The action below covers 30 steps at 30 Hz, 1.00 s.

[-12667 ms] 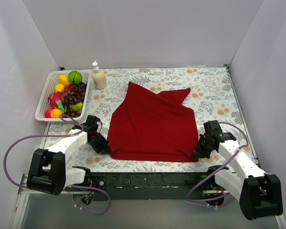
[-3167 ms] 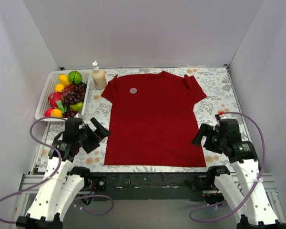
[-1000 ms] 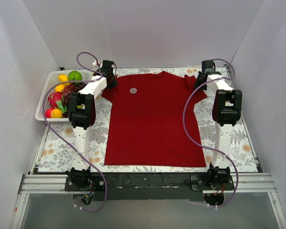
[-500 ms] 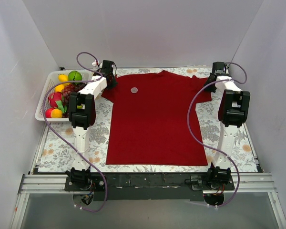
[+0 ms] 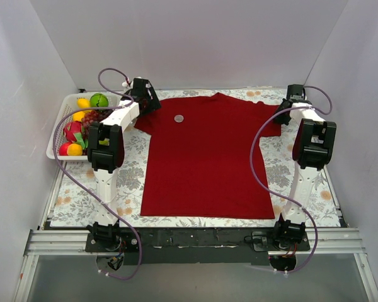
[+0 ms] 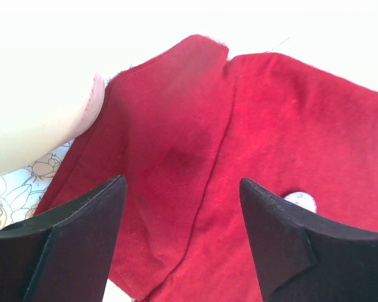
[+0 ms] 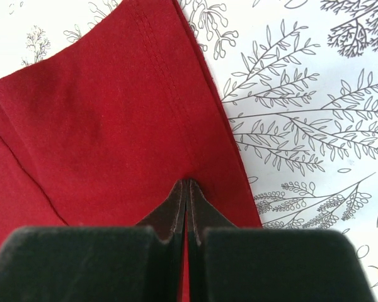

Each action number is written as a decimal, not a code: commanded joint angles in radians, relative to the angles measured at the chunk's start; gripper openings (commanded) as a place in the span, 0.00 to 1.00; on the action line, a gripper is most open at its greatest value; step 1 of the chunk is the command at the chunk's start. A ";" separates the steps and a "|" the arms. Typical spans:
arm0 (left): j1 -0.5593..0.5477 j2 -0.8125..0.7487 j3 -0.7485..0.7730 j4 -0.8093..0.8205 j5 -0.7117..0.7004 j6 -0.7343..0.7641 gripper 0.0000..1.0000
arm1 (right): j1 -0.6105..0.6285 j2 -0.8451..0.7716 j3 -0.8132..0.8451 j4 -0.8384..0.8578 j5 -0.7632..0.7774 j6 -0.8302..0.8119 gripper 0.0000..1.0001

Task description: Pin the brooch onto the clothing

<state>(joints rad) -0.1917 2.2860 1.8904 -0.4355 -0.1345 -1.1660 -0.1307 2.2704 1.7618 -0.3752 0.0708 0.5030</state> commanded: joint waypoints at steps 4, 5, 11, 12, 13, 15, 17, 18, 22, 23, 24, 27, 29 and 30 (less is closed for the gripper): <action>0.006 -0.141 -0.034 0.055 -0.010 0.009 0.72 | -0.037 -0.034 -0.048 -0.053 0.009 0.000 0.01; 0.008 -0.146 -0.046 0.060 -0.011 0.009 0.71 | -0.037 -0.040 -0.051 -0.050 0.009 -0.001 0.01; 0.008 -0.149 -0.063 0.063 -0.045 0.019 0.58 | -0.053 -0.051 -0.056 -0.064 0.026 -0.007 0.01; 0.006 -0.146 -0.063 0.060 -0.051 0.020 0.57 | -0.055 -0.054 -0.061 -0.065 0.030 -0.007 0.01; 0.008 -0.143 -0.063 0.057 -0.053 0.020 0.54 | -0.055 -0.055 -0.065 -0.067 0.038 -0.009 0.01; 0.008 -0.132 -0.063 0.049 -0.059 0.020 0.51 | -0.060 -0.063 -0.071 -0.068 0.044 -0.012 0.01; 0.006 -0.125 -0.068 0.047 -0.068 0.019 0.47 | -0.066 -0.071 -0.071 -0.073 0.052 -0.017 0.01; 0.006 -0.122 -0.068 0.046 -0.071 0.017 0.46 | -0.067 -0.075 -0.071 -0.077 0.058 -0.018 0.01; 0.008 -0.106 -0.065 0.047 -0.073 0.017 0.38 | -0.076 -0.091 -0.076 -0.085 0.087 -0.029 0.01; 0.006 -0.102 -0.065 0.044 -0.073 0.019 0.35 | -0.078 -0.098 -0.081 -0.088 0.090 -0.030 0.01; 0.006 -0.091 -0.065 0.046 -0.071 0.017 0.33 | -0.083 -0.100 -0.082 -0.085 0.089 -0.031 0.01; 0.008 -0.073 -0.065 0.038 -0.068 0.015 0.22 | -0.090 -0.107 -0.087 -0.082 0.089 -0.032 0.01; 0.008 -0.054 -0.068 0.038 -0.065 0.011 0.16 | -0.095 -0.111 -0.085 -0.083 0.092 -0.034 0.01; 0.008 -0.045 -0.067 0.040 -0.065 0.012 0.10 | -0.096 -0.111 -0.084 -0.082 0.090 -0.037 0.01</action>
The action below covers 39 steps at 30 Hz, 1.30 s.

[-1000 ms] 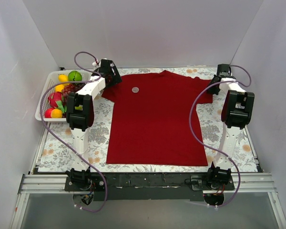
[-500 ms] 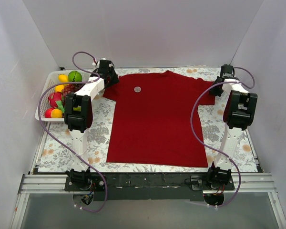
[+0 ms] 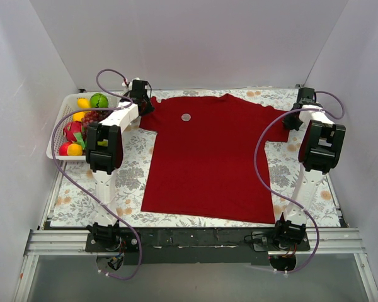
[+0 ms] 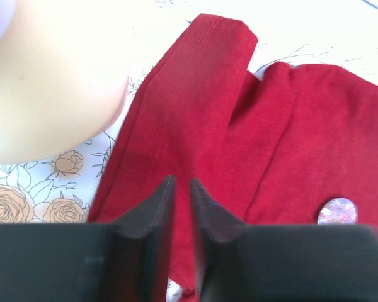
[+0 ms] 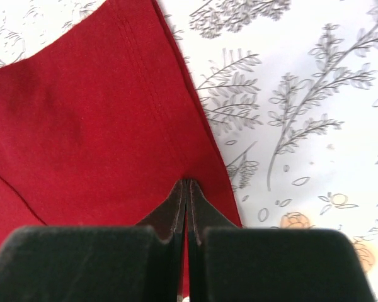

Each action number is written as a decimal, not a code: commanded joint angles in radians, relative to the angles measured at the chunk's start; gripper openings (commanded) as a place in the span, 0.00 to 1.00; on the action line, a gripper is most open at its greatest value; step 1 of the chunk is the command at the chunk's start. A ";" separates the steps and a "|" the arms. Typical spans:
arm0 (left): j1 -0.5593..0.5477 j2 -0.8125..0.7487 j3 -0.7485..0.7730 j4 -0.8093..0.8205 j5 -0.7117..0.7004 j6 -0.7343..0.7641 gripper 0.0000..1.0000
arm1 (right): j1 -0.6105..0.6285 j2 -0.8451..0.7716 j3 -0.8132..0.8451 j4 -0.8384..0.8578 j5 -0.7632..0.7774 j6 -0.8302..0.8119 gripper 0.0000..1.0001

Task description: Pin the brooch onto the clothing

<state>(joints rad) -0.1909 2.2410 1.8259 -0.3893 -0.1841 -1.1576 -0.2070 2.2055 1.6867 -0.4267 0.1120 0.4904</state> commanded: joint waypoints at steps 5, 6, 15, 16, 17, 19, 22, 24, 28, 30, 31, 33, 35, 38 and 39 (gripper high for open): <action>0.007 0.037 -0.010 -0.014 -0.021 -0.004 0.01 | -0.020 -0.049 -0.009 -0.029 0.043 -0.027 0.01; 0.007 0.040 -0.011 -0.014 -0.025 -0.004 0.00 | -0.020 -0.047 -0.012 -0.027 0.041 -0.026 0.01; 0.005 0.063 -0.019 -0.057 -0.081 -0.010 0.00 | -0.022 -0.046 -0.013 -0.024 0.043 -0.027 0.01; 0.007 0.063 -0.023 -0.059 -0.086 -0.011 0.00 | -0.022 -0.047 -0.013 -0.026 0.043 -0.027 0.01; 0.008 0.063 -0.033 -0.071 -0.101 -0.019 0.00 | -0.022 -0.047 -0.015 -0.023 0.043 -0.026 0.01; 0.010 0.057 -0.046 -0.085 -0.123 -0.036 0.00 | -0.022 -0.049 -0.016 -0.021 0.043 -0.026 0.01; 0.010 0.026 -0.099 -0.083 -0.178 -0.063 0.00 | -0.022 -0.050 -0.021 -0.021 0.043 -0.023 0.01; 0.011 0.014 -0.126 -0.076 -0.218 -0.070 0.00 | -0.022 -0.053 -0.027 -0.017 0.038 -0.023 0.01; 0.011 0.023 -0.108 -0.095 -0.261 -0.063 0.00 | -0.023 -0.056 -0.032 -0.009 0.029 -0.019 0.01; 0.011 0.023 -0.103 -0.108 -0.258 -0.071 0.00 | -0.023 -0.056 -0.033 -0.007 0.026 -0.018 0.01; 0.013 0.023 -0.103 -0.106 -0.256 -0.071 0.00 | -0.022 -0.058 -0.033 -0.009 0.025 -0.019 0.01; 0.013 0.014 -0.105 -0.105 -0.250 -0.071 0.00 | -0.023 -0.061 -0.032 -0.007 0.023 -0.019 0.01; 0.013 0.006 -0.108 -0.103 -0.241 -0.070 0.00 | -0.022 -0.066 -0.027 -0.007 0.012 -0.019 0.01; 0.013 -0.030 -0.122 -0.077 -0.200 -0.060 0.00 | -0.020 -0.089 -0.025 -0.006 -0.015 -0.019 0.01; 0.011 -0.044 -0.131 -0.065 -0.189 -0.057 0.00 | -0.020 -0.098 -0.025 -0.004 -0.021 -0.019 0.01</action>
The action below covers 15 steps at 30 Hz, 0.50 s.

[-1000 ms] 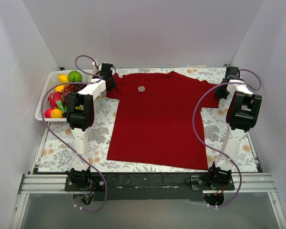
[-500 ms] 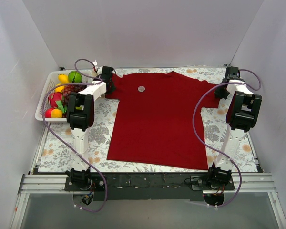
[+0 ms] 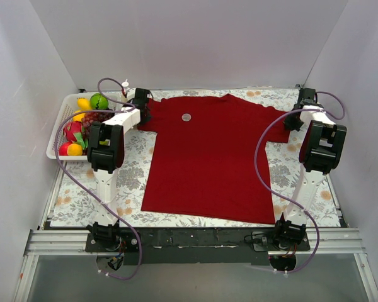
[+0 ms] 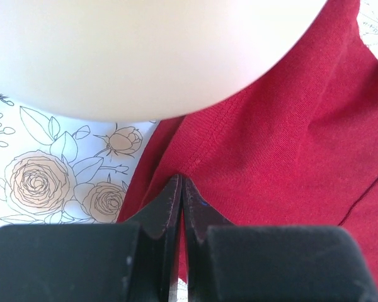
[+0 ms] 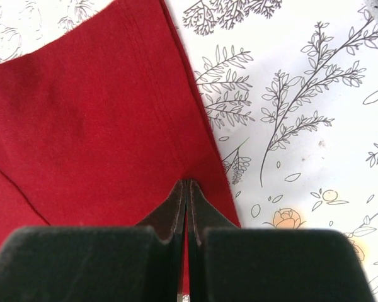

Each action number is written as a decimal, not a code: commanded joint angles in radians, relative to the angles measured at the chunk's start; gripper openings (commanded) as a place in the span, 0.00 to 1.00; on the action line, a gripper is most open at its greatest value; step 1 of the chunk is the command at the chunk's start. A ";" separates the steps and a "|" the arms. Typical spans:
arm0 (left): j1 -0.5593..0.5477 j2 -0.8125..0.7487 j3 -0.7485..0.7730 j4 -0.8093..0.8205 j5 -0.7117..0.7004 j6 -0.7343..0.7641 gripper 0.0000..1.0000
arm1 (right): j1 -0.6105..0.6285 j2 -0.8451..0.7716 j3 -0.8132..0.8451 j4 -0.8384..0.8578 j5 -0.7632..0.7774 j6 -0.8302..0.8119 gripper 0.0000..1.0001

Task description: Pin the brooch onto the clothing

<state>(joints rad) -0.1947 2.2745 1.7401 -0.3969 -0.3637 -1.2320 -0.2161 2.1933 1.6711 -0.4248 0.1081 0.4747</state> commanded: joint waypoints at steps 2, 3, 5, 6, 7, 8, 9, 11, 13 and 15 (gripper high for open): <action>0.011 -0.127 -0.072 -0.018 0.032 0.031 0.02 | -0.006 -0.128 -0.023 0.006 -0.036 0.001 0.01; 0.006 -0.148 -0.083 -0.002 0.051 0.035 0.04 | -0.003 -0.147 -0.034 0.020 -0.045 0.001 0.01; -0.002 -0.200 -0.103 0.030 0.130 0.048 0.09 | 0.010 -0.211 -0.068 0.044 -0.071 -0.004 0.01; -0.014 -0.219 -0.109 0.038 0.138 0.049 0.15 | 0.017 -0.233 -0.077 0.061 -0.077 -0.002 0.01; -0.021 -0.257 -0.119 0.046 0.147 0.051 0.17 | 0.021 -0.274 -0.088 0.066 -0.100 -0.004 0.01; -0.029 -0.276 -0.138 0.058 0.157 0.054 0.19 | 0.038 -0.296 -0.100 0.072 -0.100 -0.005 0.01; -0.049 -0.296 -0.152 0.062 0.169 0.057 0.25 | 0.050 -0.317 -0.137 0.092 -0.129 -0.022 0.01; -0.072 -0.354 -0.183 0.072 0.170 0.057 0.34 | 0.093 -0.377 -0.166 0.098 -0.142 -0.047 0.04; -0.107 -0.395 -0.235 0.073 0.163 0.060 0.51 | 0.128 -0.424 -0.214 0.093 -0.142 -0.082 0.07; -0.136 -0.452 -0.295 0.075 0.166 0.057 0.65 | 0.178 -0.457 -0.252 0.092 -0.154 -0.116 0.13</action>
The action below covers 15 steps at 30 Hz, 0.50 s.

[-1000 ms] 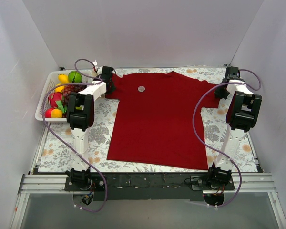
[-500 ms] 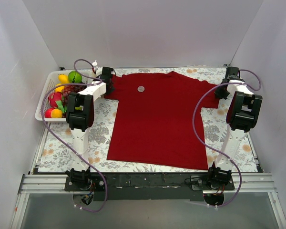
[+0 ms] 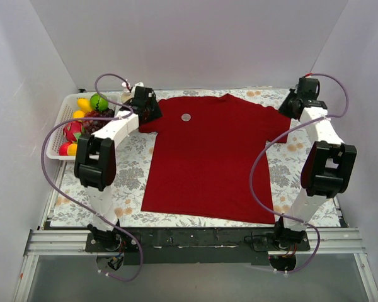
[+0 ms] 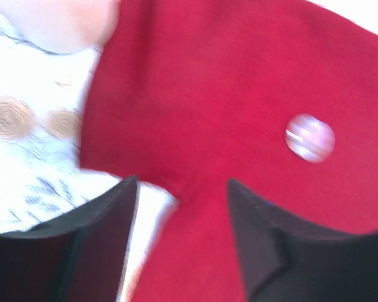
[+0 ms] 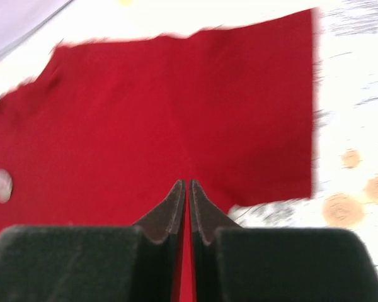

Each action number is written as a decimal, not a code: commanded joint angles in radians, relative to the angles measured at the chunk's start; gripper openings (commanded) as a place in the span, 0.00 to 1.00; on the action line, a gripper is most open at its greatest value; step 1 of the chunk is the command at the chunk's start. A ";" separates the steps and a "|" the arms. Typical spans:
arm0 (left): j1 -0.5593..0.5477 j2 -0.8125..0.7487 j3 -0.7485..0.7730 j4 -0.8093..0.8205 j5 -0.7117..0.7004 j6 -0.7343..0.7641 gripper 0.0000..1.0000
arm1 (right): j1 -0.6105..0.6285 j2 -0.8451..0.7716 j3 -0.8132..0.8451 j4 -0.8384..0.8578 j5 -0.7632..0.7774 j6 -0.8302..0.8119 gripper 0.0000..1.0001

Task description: Pin the brooch onto the clothing

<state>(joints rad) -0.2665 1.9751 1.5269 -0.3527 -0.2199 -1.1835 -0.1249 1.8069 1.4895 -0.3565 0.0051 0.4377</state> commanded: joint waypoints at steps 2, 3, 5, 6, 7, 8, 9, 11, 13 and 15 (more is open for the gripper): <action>-0.082 -0.192 -0.126 0.028 0.037 0.010 0.79 | 0.120 -0.115 -0.138 0.033 -0.083 -0.099 0.23; -0.094 -0.229 -0.175 0.027 0.037 0.010 0.83 | 0.123 -0.129 -0.158 0.034 -0.091 -0.102 0.27; -0.103 -0.271 -0.220 0.023 0.068 -0.005 0.89 | 0.160 -0.168 -0.222 0.045 -0.134 -0.125 0.39; -0.112 -0.313 -0.250 0.023 0.077 -0.011 0.91 | 0.169 -0.182 -0.244 0.042 -0.145 -0.132 0.44; -0.119 -0.332 -0.296 0.024 0.091 -0.016 0.92 | 0.194 -0.210 -0.280 0.042 -0.152 -0.146 0.48; -0.123 -0.350 -0.324 0.014 0.094 -0.022 0.94 | 0.208 -0.225 -0.299 0.042 -0.149 -0.155 0.55; -0.131 -0.370 -0.347 0.012 0.099 -0.027 0.94 | 0.224 -0.239 -0.314 0.037 -0.148 -0.159 0.58; -0.142 -0.413 -0.410 -0.005 0.116 -0.048 0.94 | 0.277 -0.280 -0.356 0.027 -0.131 -0.178 0.68; -0.166 -0.441 -0.444 -0.020 0.123 -0.057 0.95 | 0.339 -0.308 -0.377 0.013 -0.099 -0.189 0.71; -0.203 -0.452 -0.484 -0.046 0.113 -0.077 0.96 | 0.384 -0.322 -0.402 -0.016 -0.074 -0.197 0.73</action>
<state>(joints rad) -0.4107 1.6035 1.0981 -0.3492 -0.1238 -1.2232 0.1684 1.5604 1.1133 -0.3569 -0.0998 0.2867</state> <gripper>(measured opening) 0.943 0.714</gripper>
